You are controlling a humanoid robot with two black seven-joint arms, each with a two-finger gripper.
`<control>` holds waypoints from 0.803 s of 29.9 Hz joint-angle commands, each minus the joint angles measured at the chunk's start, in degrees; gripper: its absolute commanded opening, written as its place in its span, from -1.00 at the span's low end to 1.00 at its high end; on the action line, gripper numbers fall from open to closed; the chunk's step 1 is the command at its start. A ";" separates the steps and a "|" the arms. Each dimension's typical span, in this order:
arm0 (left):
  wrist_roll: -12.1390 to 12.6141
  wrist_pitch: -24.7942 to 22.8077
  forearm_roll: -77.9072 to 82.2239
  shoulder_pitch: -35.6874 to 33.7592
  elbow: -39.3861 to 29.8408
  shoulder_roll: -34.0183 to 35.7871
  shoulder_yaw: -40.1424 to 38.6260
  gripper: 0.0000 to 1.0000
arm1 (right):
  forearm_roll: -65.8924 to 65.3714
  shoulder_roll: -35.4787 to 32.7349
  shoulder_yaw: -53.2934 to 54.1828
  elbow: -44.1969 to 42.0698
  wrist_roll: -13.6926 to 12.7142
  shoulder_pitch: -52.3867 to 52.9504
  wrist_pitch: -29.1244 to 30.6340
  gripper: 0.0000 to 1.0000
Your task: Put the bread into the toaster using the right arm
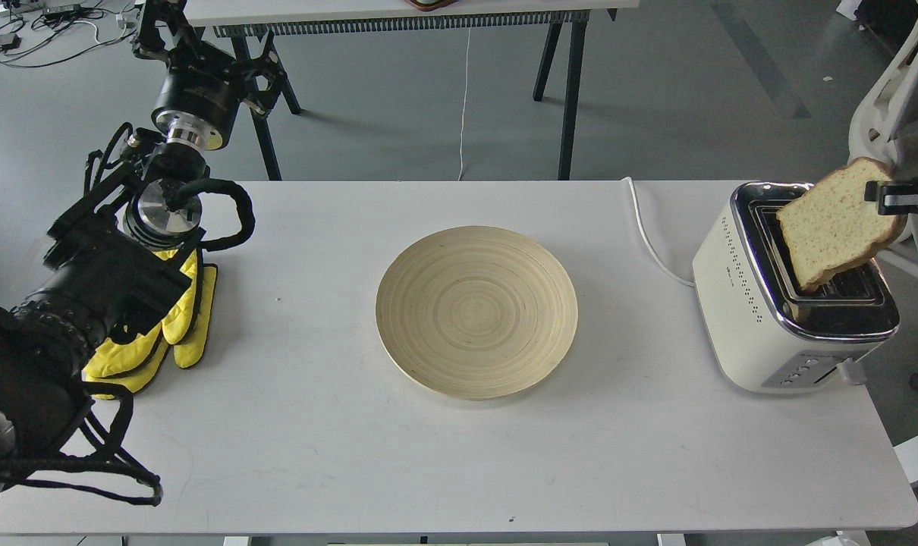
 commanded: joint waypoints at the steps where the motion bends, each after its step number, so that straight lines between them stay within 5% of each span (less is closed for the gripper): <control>1: 0.00 0.00 0.00 0.01 0.00 0.00 0.00 1.00 | 0.05 1.20 -0.02 -0.22 0.00 -1.10 -0.22 -0.99; 4: 0.00 0.00 0.00 0.01 0.00 0.00 0.00 1.00 | 0.13 1.73 0.07 -1.18 0.00 -1.98 -0.57 -0.94; 7: 0.00 0.00 0.00 0.10 0.00 0.00 0.00 1.00 | 0.22 2.87 0.16 -1.98 0.00 -2.77 -0.66 -0.49; 8: 0.00 0.00 -0.09 0.10 0.00 -0.09 0.00 1.00 | 0.31 3.22 0.24 -2.07 0.00 -2.78 -0.66 -0.23; 10: 0.00 0.00 0.00 0.10 0.00 -0.09 0.00 1.00 | 0.49 3.58 0.59 -2.16 0.26 -2.78 -0.75 0.91; 20: 0.00 0.00 0.00 0.10 -0.09 -0.09 0.00 1.00 | 11.72 5.59 6.74 -4.43 0.62 -2.86 -1.71 0.96; 24: 0.00 0.00 0.00 0.18 -0.09 -0.09 0.00 1.00 | 19.62 8.23 10.78 -7.42 3.42 -3.39 -4.60 0.96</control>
